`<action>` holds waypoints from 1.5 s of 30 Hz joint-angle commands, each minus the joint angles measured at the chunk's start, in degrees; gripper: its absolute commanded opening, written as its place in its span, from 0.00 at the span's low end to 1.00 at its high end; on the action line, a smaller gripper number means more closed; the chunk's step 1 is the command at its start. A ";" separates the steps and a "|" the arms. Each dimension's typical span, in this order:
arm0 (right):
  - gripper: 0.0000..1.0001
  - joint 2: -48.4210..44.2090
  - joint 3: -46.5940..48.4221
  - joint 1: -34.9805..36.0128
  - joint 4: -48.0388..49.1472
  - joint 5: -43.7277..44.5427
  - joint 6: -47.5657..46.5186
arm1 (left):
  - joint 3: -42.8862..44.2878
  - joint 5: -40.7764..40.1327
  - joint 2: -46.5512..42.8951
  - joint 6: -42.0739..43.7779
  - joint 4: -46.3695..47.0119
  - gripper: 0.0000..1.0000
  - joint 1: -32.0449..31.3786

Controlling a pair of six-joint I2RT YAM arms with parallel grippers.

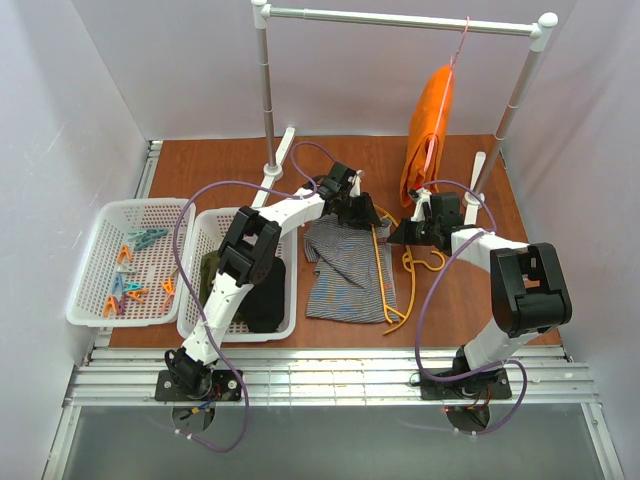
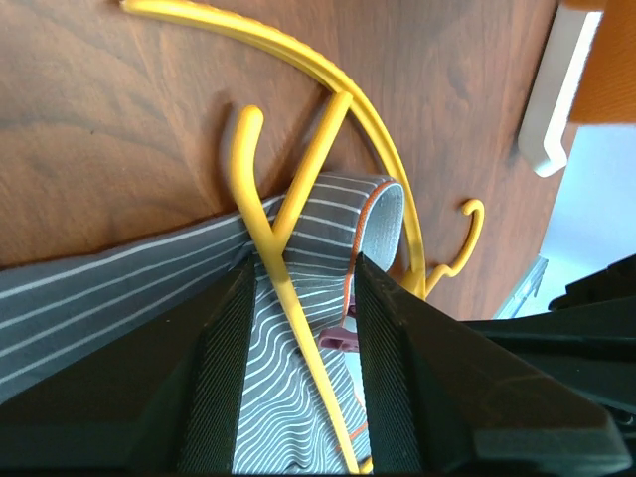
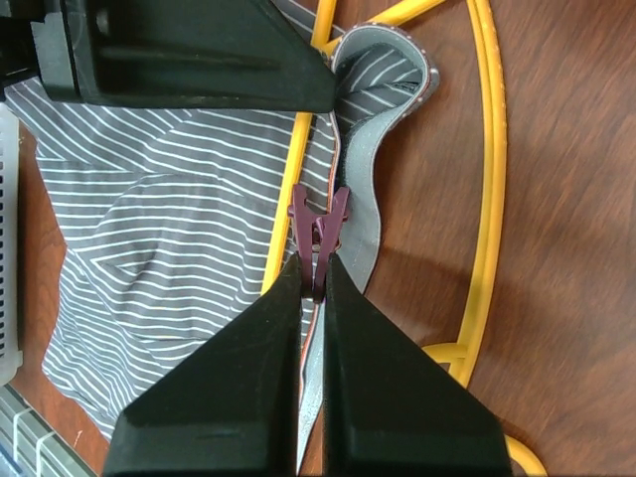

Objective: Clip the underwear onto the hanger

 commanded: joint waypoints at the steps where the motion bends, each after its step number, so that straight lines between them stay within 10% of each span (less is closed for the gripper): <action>1: 0.01 -0.79 1.78 -0.20 2.46 -1.61 -0.43 | 1.32 -1.07 -0.91 -0.14 -2.56 0.34 -0.10; 45: 0.07 3.60 3.09 0.42 1.76 -2.67 -0.34 | -2.37 3.33 -5.39 -2.16 -1.76 0.30 -3.96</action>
